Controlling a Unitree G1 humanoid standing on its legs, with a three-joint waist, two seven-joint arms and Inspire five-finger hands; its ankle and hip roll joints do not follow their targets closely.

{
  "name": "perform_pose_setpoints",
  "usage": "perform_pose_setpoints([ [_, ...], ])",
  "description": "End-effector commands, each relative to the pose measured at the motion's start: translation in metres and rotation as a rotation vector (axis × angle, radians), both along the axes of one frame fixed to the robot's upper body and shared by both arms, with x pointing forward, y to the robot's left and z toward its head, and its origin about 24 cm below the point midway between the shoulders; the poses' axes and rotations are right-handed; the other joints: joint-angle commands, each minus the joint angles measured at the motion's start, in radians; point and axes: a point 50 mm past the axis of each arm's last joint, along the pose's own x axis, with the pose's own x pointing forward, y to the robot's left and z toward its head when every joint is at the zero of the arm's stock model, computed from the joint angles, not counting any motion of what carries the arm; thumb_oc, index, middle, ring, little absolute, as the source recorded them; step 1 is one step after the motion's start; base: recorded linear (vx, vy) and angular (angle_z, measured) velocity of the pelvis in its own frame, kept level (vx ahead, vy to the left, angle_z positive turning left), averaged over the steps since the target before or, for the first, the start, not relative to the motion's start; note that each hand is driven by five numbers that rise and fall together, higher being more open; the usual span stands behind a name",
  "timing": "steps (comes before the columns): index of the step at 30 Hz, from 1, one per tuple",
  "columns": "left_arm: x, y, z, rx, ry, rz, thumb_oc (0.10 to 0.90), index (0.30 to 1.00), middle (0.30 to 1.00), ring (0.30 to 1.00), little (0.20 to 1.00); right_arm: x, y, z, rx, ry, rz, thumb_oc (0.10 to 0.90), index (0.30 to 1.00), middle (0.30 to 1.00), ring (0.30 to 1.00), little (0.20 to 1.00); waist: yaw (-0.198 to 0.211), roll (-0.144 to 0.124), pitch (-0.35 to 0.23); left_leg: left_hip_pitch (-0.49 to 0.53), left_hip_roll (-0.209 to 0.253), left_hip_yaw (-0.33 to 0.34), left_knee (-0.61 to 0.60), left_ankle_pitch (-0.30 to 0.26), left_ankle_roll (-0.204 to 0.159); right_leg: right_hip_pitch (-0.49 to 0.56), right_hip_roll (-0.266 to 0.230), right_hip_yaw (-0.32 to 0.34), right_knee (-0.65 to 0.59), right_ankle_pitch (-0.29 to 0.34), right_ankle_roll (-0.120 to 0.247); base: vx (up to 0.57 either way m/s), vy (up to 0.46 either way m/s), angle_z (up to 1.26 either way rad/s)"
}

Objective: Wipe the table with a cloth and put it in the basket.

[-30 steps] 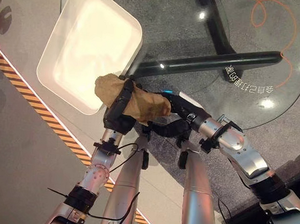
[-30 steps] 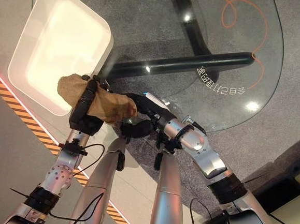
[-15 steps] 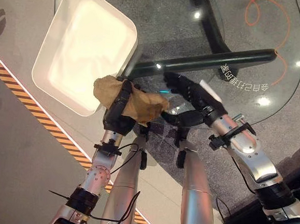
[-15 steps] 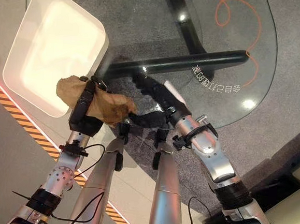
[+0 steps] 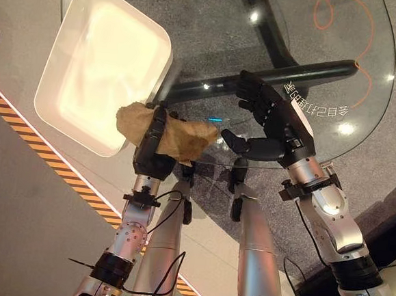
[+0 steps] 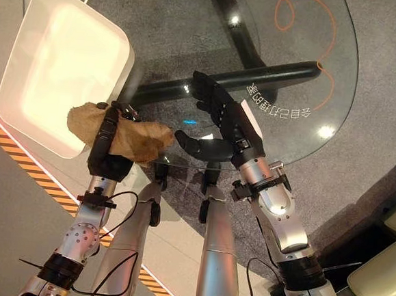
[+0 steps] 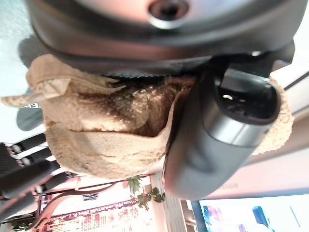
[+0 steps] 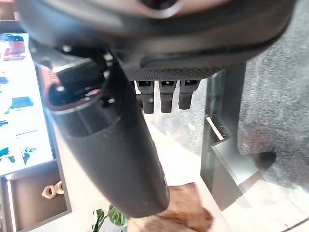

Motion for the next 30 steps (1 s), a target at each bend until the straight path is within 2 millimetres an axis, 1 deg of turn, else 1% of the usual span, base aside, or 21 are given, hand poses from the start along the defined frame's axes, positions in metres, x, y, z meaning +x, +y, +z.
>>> perform_pose_setpoints([
  [1, -0.026, 0.023, 0.066, 0.095, -0.431, 0.189, 0.1, 0.3, 0.3, 0.3, 0.2, -0.018, 0.015, 0.025, 0.035, -0.11, 0.149, 0.8, 0.9, 0.9, 0.9, 0.9, 0.026, 0.009, -0.027, 0.057, -0.049, 0.036, 0.041, -0.12, 0.012, 0.038, 0.079, 0.018, -0.079, 0.05, 0.025, 0.0, 0.0, 0.0],
  [2, -0.026, 0.023, 0.066, 0.095, -0.431, 0.189, 0.1, 0.3, 0.3, 0.3, 0.2, -0.018, 0.015, 0.025, 0.035, -0.11, 0.149, 0.8, 0.9, 0.9, 0.9, 0.9, 0.026, 0.009, -0.027, 0.057, -0.049, 0.036, 0.041, -0.12, 0.012, 0.038, 0.079, 0.018, -0.079, 0.05, 0.025, 0.0, 0.0, 0.0],
  [3, -0.028, 0.032, 0.074, 0.125, -0.466, 0.267, 0.1, 0.3, 0.3, 0.3, 0.2, -0.017, 0.017, 0.018, 0.024, -0.067, 0.169, 0.8, 0.9, 0.9, 0.9, 0.9, 0.029, 0.013, -0.027, 0.059, -0.05, 0.034, 0.041, -0.118, 0.01, 0.043, 0.077, 0.015, -0.079, 0.048, 0.023, 0.0, 0.0, 0.0],
  [6, -0.031, 0.051, 0.091, 0.179, -0.491, 0.444, 0.1, 0.3, 0.3, 0.3, 0.2, -0.016, 0.021, 0.003, -0.004, 0.02, 0.205, 0.8, 0.9, 0.9, 0.9, 0.9, 0.032, 0.022, -0.027, 0.066, -0.054, 0.029, 0.044, -0.117, 0.005, 0.052, 0.073, 0.012, -0.076, 0.04, 0.02, 0.0, 0.042, -0.01],
  [8, -0.034, 0.062, 0.1, 0.208, -0.482, 0.558, 0.1, 0.3, 0.3, 0.3, 0.2, -0.015, 0.023, -0.005, -0.028, 0.069, 0.224, 0.8, 0.9, 0.9, 0.9, 0.9, 0.032, 0.027, -0.027, 0.067, -0.055, 0.027, 0.049, -0.116, 0.003, 0.053, 0.072, 0.012, -0.071, 0.035, 0.015, 0.01, 0.048, -0.02],
  [9, -0.034, 0.063, 0.101, 0.212, -0.483, 0.567, 0.1, 0.3, 0.3, 0.3, 0.2, -0.015, 0.024, -0.005, -0.031, 0.075, 0.225, 0.8, 0.9, 0.9, 0.9, 0.9, 0.032, 0.028, -0.027, 0.067, -0.056, 0.026, 0.049, -0.116, 0.003, 0.053, 0.072, 0.012, -0.071, 0.035, 0.015, 0.01, 0.062, -0.04],
  [10, -0.035, 0.07, 0.107, 0.234, -0.482, 0.637, 0.1, 0.3, 0.3, 0.3, 0.2, -0.014, 0.025, -0.012, -0.054, 0.118, 0.233, 0.8, 0.9, 0.9, 0.9, 0.9, 0.033, 0.032, -0.027, 0.07, -0.057, 0.026, 0.051, -0.116, 0.001, 0.055, 0.071, 0.012, -0.067, 0.03, 0.012, 0.01, 0.049, -0.04],
  [13, -0.036, 0.075, 0.111, 0.261, -0.479, 0.699, 0.1, 0.3, 0.3, 0.3, 0.2, -0.013, 0.026, -0.019, -0.076, 0.16, 0.248, 0.8, 0.9, 0.9, 0.9, 0.9, 0.033, 0.034, -0.027, 0.07, -0.057, 0.026, 0.055, -0.117, -0.001, 0.056, 0.069, 0.014, -0.065, 0.026, 0.009, 0.01, 0.067, -0.04],
  [14, -0.039, 0.079, 0.115, 0.311, -0.473, 0.777, 0.1, 0.3, 0.3, 0.3, 0.2, -0.014, 0.029, -0.029, -0.116, 0.222, 0.269, 0.8, 0.9, 0.9, 0.9, 0.9, 0.034, 0.038, -0.027, 0.067, -0.058, 0.027, 0.061, -0.117, -0.005, 0.052, 0.068, 0.019, -0.058, 0.022, 0.005, 0.01, 0.122, -0.02],
  [16, -0.039, 0.084, 0.119, 0.404, -0.445, 0.886, 0.1, 0.3, 0.3, 0.3, 0.2, -0.014, 0.029, -0.041, -0.158, 0.294, 0.287, 0.8, 0.9, 0.9, 0.9, 0.9, 0.035, 0.042, -0.027, 0.066, -0.059, 0.03, 0.061, -0.116, -0.007, 0.051, 0.067, 0.023, -0.057, 0.02, 0.001, 0.02, 0.124, 0.0],
  [18, -0.038, 0.09, 0.121, 0.481, -0.384, 1.001, 0.1, 0.3, 0.3, 0.3, 0.2, -0.014, 0.029, -0.052, -0.217, 0.362, 0.308, 0.8, 0.9, 0.9, 0.9, 0.9, 0.035, 0.045, -0.027, 0.062, -0.061, 0.033, 0.065, -0.114, -0.009, 0.047, 0.066, 0.027, -0.056, 0.018, -0.002, 0.01, 0.108, -0.01],
  [20, -0.034, 0.097, 0.119, 0.52, -0.314, 1.09, 0.1, 0.3, 0.3, 0.3, 0.2, -0.014, 0.029, -0.062, -0.272, 0.426, 0.319, 0.8, 0.9, 0.9, 0.9, 0.9, 0.036, 0.049, -0.027, 0.061, -0.062, 0.036, 0.064, -0.112, -0.011, 0.046, 0.067, 0.03, -0.057, 0.015, -0.005, 0.02, 0.12, -0.02],
  [21, -0.03, 0.104, 0.117, 0.58, -0.239, 1.197, 0.1, 0.3, 0.3, 0.3, 0.2, -0.013, 0.027, -0.07, -0.322, 0.471, 0.321, 0.8, 0.9, 0.9, 0.9, 0.9, 0.036, 0.052, -0.027, 0.057, -0.062, 0.039, 0.066, -0.112, -0.012, 0.042, 0.066, 0.031, -0.055, 0.012, -0.007, 0.02, 0.122, -0.05],
  [23, -0.025, 0.111, 0.117, 0.643, -0.167, 1.298, 0.1, 0.3, 0.3, 0.3, 0.2, -0.012, 0.023, -0.076, -0.352, 0.523, 0.318, 0.8, 0.9, 0.9, 0.9, 0.9, 0.035, 0.054, -0.027, 0.051, -0.061, 0.043, 0.07, -0.111, -0.015, 0.035, 0.065, 0.032, -0.052, 0.01, -0.009, 0.02, 0.114, -0.03],
  [25, -0.018, 0.124, 0.113, 0.726, -0.068, 1.426, 0.1, 0.3, 0.3, 0.3, 0.2, -0.011, 0.018, -0.086, -0.405, 0.58, 0.305, 0.8, 0.9, 0.9, 0.9, 0.9, 0.034, 0.058, -0.027, 0.041, -0.061, 0.047, 0.073, -0.109, -0.02, 0.026, 0.064, 0.034, -0.053, 0.009, -0.009, 0.02, 0.11, -0.04],
  [26, -0.016, 0.128, 0.113, 0.75, -0.049, 1.453, 0.1, 0.3, 0.3, 0.3, 0.2, -0.011, 0.017, -0.088, -0.414, 0.594, 0.305, 0.8, 0.9, 0.9, 0.9, 0.9, 0.033, 0.059, -0.027, 0.038, -0.06, 0.05, 0.073, -0.108, -0.02, 0.023, 0.064, 0.034, -0.052, 0.01, -0.01, 0.02, 0.116, -0.08],
  [28, -0.007, 0.142, 0.112, 0.875, 0.058, 1.582, 0.1, 0.3, 0.3, 0.3, 0.2, -0.012, 0.011, -0.093, -0.43, 0.657, 0.304, 0.8, 0.9, 0.9, 0.9, 0.9, 0.028, 0.057, -0.027, 0.026, -0.056, 0.056, 0.078, -0.107, -0.023, 0.011, 0.063, 0.037, -0.05, 0.01, -0.01, 0.03, 0.117, -0.05],
  [30, -0.002, 0.156, 0.114, 0.88, 0.149, 1.649, 0.1, 0.3, 0.3, 0.3, 0.2, -0.011, 0.005, -0.099, -0.459, 0.694, 0.293, 0.8, 0.9, 0.9, 0.9, 0.9, 0.023, 0.054, -0.027, 0.015, -0.053, 0.061, 0.081, -0.105, -0.023, -0.001, 0.066, 0.04, -0.051, 0.013, -0.01, 0.03, 0.093, -0.03],
])
